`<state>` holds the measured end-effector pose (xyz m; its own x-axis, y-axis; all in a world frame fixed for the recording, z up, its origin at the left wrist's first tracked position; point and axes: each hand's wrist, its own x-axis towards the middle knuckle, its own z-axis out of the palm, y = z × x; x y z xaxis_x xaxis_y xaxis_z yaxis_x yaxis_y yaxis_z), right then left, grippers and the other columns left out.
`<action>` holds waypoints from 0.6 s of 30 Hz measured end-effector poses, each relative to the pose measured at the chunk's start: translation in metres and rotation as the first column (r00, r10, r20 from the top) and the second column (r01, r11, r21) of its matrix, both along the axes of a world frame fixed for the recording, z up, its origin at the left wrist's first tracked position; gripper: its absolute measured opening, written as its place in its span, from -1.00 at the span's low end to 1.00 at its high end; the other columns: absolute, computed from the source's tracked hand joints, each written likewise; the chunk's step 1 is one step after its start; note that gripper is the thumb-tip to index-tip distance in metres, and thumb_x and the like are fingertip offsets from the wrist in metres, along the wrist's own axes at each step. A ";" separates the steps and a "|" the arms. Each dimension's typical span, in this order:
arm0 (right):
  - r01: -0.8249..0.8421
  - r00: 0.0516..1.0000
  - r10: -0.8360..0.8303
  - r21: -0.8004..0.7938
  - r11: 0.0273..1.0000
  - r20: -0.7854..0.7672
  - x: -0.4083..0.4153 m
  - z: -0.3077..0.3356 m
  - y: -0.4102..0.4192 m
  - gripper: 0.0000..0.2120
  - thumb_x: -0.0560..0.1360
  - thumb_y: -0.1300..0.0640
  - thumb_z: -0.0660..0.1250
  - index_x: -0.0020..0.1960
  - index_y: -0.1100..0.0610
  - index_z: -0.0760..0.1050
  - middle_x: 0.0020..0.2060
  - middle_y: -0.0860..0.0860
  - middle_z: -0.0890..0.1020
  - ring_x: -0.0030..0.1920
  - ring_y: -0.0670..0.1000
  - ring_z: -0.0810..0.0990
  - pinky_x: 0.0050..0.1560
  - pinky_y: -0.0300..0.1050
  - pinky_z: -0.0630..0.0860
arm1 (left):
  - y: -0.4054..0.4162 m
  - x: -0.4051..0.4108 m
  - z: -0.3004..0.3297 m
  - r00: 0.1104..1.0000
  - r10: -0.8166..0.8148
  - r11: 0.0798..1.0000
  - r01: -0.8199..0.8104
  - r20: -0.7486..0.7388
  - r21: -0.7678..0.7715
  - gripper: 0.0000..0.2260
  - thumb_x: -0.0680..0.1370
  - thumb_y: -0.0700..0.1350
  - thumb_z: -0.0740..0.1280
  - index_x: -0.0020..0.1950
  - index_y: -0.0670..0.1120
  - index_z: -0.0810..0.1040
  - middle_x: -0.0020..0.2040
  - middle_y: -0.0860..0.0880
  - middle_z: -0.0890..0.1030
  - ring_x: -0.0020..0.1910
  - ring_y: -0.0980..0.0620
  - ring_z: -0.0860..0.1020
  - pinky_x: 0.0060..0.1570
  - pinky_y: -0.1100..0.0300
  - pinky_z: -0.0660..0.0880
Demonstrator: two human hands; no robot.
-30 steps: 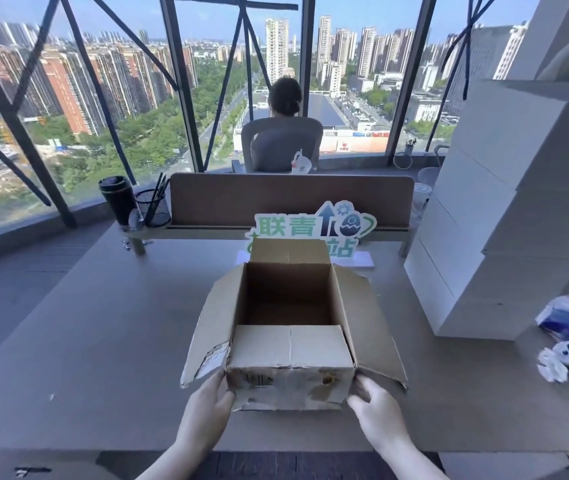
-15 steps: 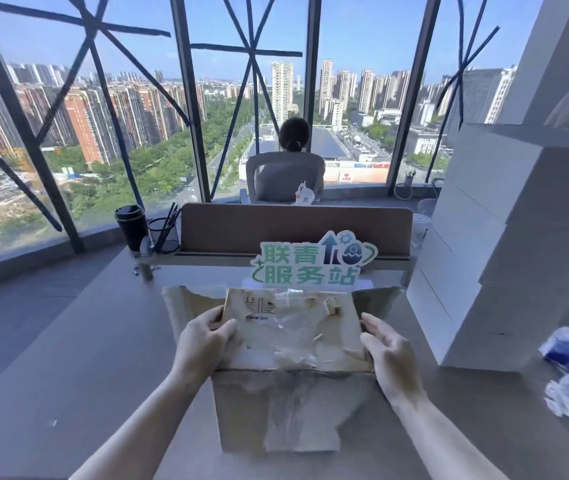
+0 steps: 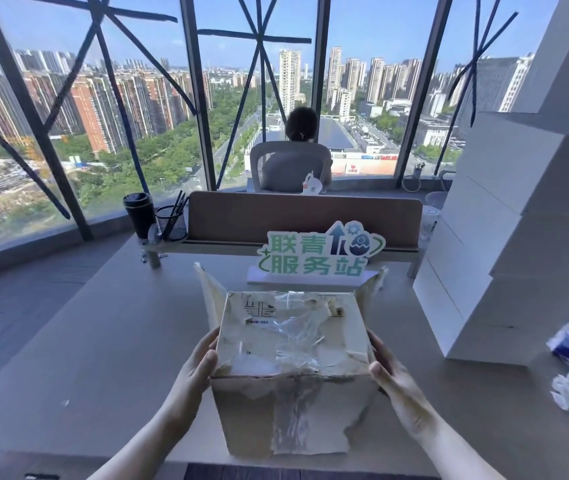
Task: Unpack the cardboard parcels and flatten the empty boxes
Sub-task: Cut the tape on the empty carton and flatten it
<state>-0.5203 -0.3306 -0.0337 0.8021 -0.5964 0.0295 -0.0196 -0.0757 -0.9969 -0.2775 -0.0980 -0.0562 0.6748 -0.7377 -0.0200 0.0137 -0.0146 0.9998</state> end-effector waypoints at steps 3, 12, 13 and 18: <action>-0.009 1.000 0.010 0.017 1.000 -0.027 -0.004 0.001 -0.005 0.07 0.03 -0.58 0.42 0.45 -0.17 0.31 0.29 -0.33 0.53 0.33 -0.29 0.45 0.16 -0.48 0.41 | 0.004 0.000 -0.005 0.999 -0.038 0.998 0.039 -0.016 0.045 -0.19 0.29 0.54 0.29 0.47 0.22 0.35 0.39 0.12 0.50 0.36 0.01 0.49 0.35 -0.30 0.33; 0.058 0.991 -0.054 0.030 0.998 -0.123 -0.013 -0.023 -0.013 0.00 -0.03 -0.48 0.55 0.30 -0.03 0.48 0.10 -0.23 0.67 0.21 -0.27 0.55 0.13 -0.41 0.46 | 0.003 -0.005 -0.010 0.969 -0.217 0.976 0.212 0.119 0.053 -0.02 0.27 0.44 0.42 0.58 0.09 0.16 0.49 0.17 0.35 0.49 0.17 0.29 0.37 0.10 0.34; 0.081 0.989 -0.076 0.032 0.996 -0.129 -0.013 -0.025 -0.014 -0.01 -0.04 -0.49 0.54 0.27 -0.02 0.50 0.06 -0.25 0.68 0.17 -0.30 0.56 0.07 -0.45 0.45 | 0.003 -0.003 -0.012 0.967 -0.222 0.975 0.216 0.128 0.060 -0.02 0.28 0.42 0.44 0.58 0.10 0.15 0.50 0.18 0.33 0.50 0.18 0.26 0.35 0.16 0.35; 0.105 0.981 -0.100 0.024 0.994 -0.164 -0.007 -0.029 -0.016 -0.35 0.23 -0.12 0.60 0.25 0.04 0.52 0.06 -0.13 0.71 0.16 -0.12 0.62 0.00 -0.41 0.49 | -0.008 0.000 -0.011 0.987 -0.158 0.985 0.154 0.042 0.080 -0.02 0.18 0.51 0.42 0.51 0.16 0.26 0.32 0.24 0.54 0.34 0.18 0.48 0.12 0.22 0.53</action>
